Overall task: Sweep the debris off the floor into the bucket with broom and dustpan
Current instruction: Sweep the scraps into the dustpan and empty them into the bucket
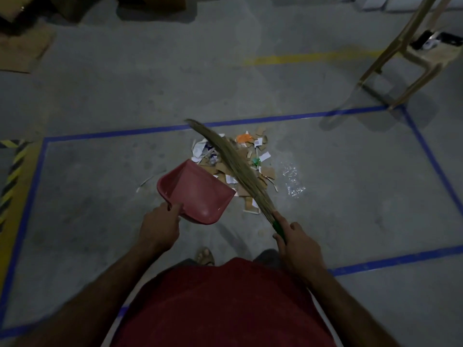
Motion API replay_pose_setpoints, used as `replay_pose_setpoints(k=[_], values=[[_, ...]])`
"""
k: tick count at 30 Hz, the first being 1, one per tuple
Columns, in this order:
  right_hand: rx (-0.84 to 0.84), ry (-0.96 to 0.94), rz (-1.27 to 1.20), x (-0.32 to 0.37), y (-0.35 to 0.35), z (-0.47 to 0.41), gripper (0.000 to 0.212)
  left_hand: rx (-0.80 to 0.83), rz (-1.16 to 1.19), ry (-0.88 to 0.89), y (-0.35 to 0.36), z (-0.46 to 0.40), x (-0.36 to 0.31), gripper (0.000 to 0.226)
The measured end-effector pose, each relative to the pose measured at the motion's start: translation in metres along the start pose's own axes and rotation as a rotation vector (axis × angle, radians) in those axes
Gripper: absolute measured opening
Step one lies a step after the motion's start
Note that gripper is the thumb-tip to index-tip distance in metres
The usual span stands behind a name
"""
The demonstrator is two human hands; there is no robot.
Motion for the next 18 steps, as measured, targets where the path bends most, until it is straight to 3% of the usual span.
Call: replay_pose_setpoints(k=[9, 18], values=[[0.021, 0.104, -0.053, -0.025, -0.027, -0.101, 0.061, 0.108, -0.003, -0.020, -0.003, -0.092, 0.001, 0.045], [0.215, 0.200, -0.119, -0.100, -0.071, -0.239, 0.061, 0.240, -0.062, -0.156, -0.010, -0.168, -0.032, 0.048]])
Point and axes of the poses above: each hand's wrist, its own z-axis away from the middle knuckle, its own y-axis out of the palm, x = y × z, the point moved 4 cm from there along -z, towards the middle knuckle, and after that the axes turned 15 degrees about -z, right-handed, at the moved point
